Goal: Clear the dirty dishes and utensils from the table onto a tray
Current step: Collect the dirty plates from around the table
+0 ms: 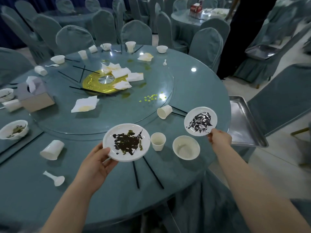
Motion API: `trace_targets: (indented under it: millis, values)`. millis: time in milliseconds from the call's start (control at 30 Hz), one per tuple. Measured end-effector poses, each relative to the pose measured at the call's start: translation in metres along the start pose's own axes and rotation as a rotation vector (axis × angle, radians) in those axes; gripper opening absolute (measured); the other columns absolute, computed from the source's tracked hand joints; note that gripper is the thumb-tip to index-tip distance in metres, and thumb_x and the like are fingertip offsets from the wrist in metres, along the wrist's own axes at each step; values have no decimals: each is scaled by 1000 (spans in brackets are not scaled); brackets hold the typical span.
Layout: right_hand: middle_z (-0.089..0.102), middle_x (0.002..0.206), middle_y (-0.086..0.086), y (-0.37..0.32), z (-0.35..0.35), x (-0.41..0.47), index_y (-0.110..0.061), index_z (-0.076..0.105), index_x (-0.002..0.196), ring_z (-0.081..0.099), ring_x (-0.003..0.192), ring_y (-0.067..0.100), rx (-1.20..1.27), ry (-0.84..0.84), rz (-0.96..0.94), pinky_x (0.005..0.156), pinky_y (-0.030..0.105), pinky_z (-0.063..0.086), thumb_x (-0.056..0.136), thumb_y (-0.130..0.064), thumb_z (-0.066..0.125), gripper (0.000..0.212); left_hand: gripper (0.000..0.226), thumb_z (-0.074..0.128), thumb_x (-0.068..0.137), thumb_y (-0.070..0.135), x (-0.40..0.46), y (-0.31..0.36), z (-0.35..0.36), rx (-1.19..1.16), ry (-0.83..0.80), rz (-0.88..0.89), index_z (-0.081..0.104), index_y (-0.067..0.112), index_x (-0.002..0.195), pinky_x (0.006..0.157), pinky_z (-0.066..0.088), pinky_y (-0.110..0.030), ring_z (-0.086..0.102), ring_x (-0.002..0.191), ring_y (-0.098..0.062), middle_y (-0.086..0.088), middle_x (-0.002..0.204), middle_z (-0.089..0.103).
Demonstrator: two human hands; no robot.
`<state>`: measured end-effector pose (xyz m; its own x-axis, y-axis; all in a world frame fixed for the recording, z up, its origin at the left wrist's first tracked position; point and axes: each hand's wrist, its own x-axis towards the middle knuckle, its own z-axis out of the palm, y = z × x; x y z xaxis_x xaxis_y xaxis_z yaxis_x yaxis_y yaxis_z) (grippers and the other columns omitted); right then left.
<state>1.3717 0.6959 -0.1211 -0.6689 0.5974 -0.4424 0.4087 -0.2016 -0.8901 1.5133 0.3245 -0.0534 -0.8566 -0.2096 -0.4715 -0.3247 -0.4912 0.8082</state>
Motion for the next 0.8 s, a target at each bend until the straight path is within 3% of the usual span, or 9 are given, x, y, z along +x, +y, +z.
trace_targets:
  millis: [133, 333, 467, 567, 667, 800]
  values:
    - [64, 71, 13, -5, -6, -42, -3, 59, 85, 56, 54, 17, 101, -143, 21, 38, 19, 37, 85, -1, 60, 2, 24, 49, 93, 6, -17, -3, 0, 4, -36, 16, 63, 17, 110, 61, 58, -24, 68, 73, -14, -2, 87, 72]
    - [61, 64, 10, -13, -47, -121, -5, 56, 78, 54, 54, 14, 196, -279, 12, 42, 20, 43, 84, 2, 60, 10, 29, 50, 94, 4, -49, -20, 2, -5, -114, 18, 60, 15, 118, 60, 58, -24, 67, 75, -16, -3, 90, 72]
    - [59, 65, 6, -18, -85, -162, -9, 56, 80, 52, 57, 14, 200, -303, -23, 44, 23, 45, 86, -1, 56, 10, 35, 51, 94, 4, -73, -38, 15, 18, -198, 2, 55, 14, 127, 62, 59, -26, 70, 68, -15, -2, 86, 75]
    - [60, 67, 6, -13, -111, -185, -6, 58, 86, 54, 57, 14, 130, -334, -55, 48, 24, 48, 88, -3, 55, 5, 35, 52, 93, 3, -96, -55, 37, 18, -248, -39, 53, 13, 127, 55, 57, -25, 69, 59, -14, -3, 80, 75]
    - [60, 69, 8, -7, -138, -196, -4, 60, 86, 56, 55, 14, 62, -319, -95, 52, 24, 52, 89, -3, 56, 5, 31, 51, 95, 4, -115, -70, 66, 43, -347, -60, 55, 14, 124, 54, 57, -25, 70, 62, -15, -4, 87, 75]
    - [69, 81, 11, -1, -191, -192, -7, 65, 88, 62, 69, 22, 5, -216, -156, 72, 37, 57, 90, -9, 58, 7, 27, 49, 96, 5, -137, -98, 116, 67, -471, -94, 58, 15, 119, 53, 56, -24, 71, 66, -15, -5, 88, 75]
